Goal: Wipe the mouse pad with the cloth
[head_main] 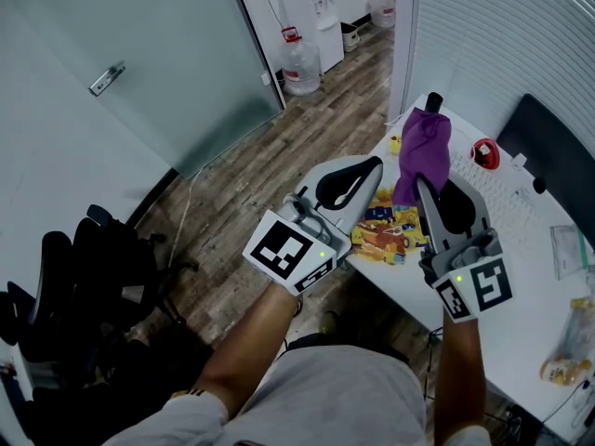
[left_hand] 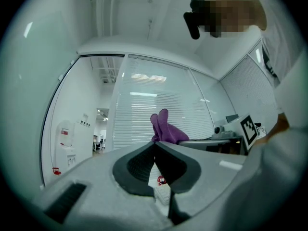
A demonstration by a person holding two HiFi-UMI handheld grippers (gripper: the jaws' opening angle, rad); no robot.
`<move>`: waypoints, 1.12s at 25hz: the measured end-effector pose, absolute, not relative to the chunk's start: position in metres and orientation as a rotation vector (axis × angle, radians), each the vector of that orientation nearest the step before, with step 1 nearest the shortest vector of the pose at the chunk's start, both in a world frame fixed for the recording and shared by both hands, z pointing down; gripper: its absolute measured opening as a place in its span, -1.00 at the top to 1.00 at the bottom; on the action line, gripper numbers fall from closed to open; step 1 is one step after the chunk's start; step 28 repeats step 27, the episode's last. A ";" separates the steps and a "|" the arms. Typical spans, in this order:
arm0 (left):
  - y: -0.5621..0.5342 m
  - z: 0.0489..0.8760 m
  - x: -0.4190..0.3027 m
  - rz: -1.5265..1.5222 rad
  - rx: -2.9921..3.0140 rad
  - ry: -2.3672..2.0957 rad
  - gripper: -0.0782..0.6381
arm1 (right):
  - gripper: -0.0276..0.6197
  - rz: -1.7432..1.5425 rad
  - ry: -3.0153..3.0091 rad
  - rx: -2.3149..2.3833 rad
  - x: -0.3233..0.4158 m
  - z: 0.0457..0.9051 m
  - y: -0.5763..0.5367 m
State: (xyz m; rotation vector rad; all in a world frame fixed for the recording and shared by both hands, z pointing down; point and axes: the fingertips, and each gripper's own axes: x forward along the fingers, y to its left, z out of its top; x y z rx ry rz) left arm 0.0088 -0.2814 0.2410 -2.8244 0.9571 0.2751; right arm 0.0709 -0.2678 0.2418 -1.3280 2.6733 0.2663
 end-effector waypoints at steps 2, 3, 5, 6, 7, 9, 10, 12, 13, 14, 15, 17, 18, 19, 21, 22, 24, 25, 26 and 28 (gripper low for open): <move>-0.281 0.242 0.007 0.272 -2.824 0.961 0.74 | 0.70 0.262 2.675 -1.328 0.070 0.243 -0.268; -0.281 0.242 0.007 0.271 -2.823 0.962 0.74 | 0.70 0.258 2.676 -1.329 0.070 0.244 -0.268; -0.280 0.243 0.006 0.267 -2.823 0.965 0.74 | 0.70 0.249 2.676 -1.330 0.069 0.246 -0.268; -0.280 0.243 0.005 0.267 -2.823 0.967 0.74 | 0.70 0.245 2.675 -1.330 0.069 0.246 -0.268; -0.281 0.244 0.005 0.267 -2.823 0.969 0.74 | 0.70 0.243 2.676 -1.329 0.069 0.247 -0.268; -0.281 0.245 0.004 0.264 -2.825 0.974 0.74 | 0.70 0.241 2.677 -1.329 0.069 0.247 -0.269; -0.282 0.245 0.004 0.263 -2.826 0.975 0.74 | 0.70 0.240 2.679 -1.330 0.069 0.247 -0.269; -0.282 0.245 0.005 0.261 -2.826 0.975 0.74 | 0.70 0.242 2.680 -1.333 0.069 0.247 -0.269; -0.281 0.245 0.005 0.260 -2.826 0.975 0.74 | 0.70 0.243 2.680 -1.333 0.070 0.247 -0.269; -0.281 0.245 0.005 0.260 -2.826 0.975 0.74 | 0.70 0.244 2.680 -1.334 0.070 0.247 -0.269; -0.281 0.244 0.005 0.260 -2.825 0.974 0.74 | 0.70 0.244 2.679 -1.335 0.071 0.247 -0.269; -0.281 0.245 0.006 0.256 -2.824 0.973 0.74 | 0.70 0.243 2.679 -1.337 0.071 0.247 -0.269; -0.281 0.245 0.006 0.253 -2.823 0.972 0.74 | 0.70 0.243 2.680 -1.337 0.071 0.247 -0.269; -0.281 0.246 0.006 0.250 -2.823 0.970 0.74 | 0.70 0.243 2.682 -1.338 0.070 0.248 -0.269; -0.281 0.246 0.006 0.246 -2.822 0.968 0.74 | 0.70 0.241 2.686 -1.339 0.070 0.249 -0.269; -0.282 0.246 0.006 0.246 -2.823 0.967 0.74 | 0.70 0.240 2.688 -1.339 0.070 0.249 -0.269; -0.283 0.247 0.007 0.242 -2.824 0.968 0.74 | 0.70 0.240 2.691 -1.337 0.070 0.250 -0.270; -0.283 0.247 0.007 0.240 -2.825 0.969 0.74 | 0.70 0.240 2.692 -1.335 0.071 0.250 -0.271; -0.283 0.248 0.008 0.238 -2.825 0.969 0.74 | 0.70 0.239 2.693 -1.333 0.071 0.250 -0.271; -0.284 0.248 0.008 0.237 -2.825 0.969 0.74 | 0.70 0.239 2.694 -1.332 0.071 0.250 -0.271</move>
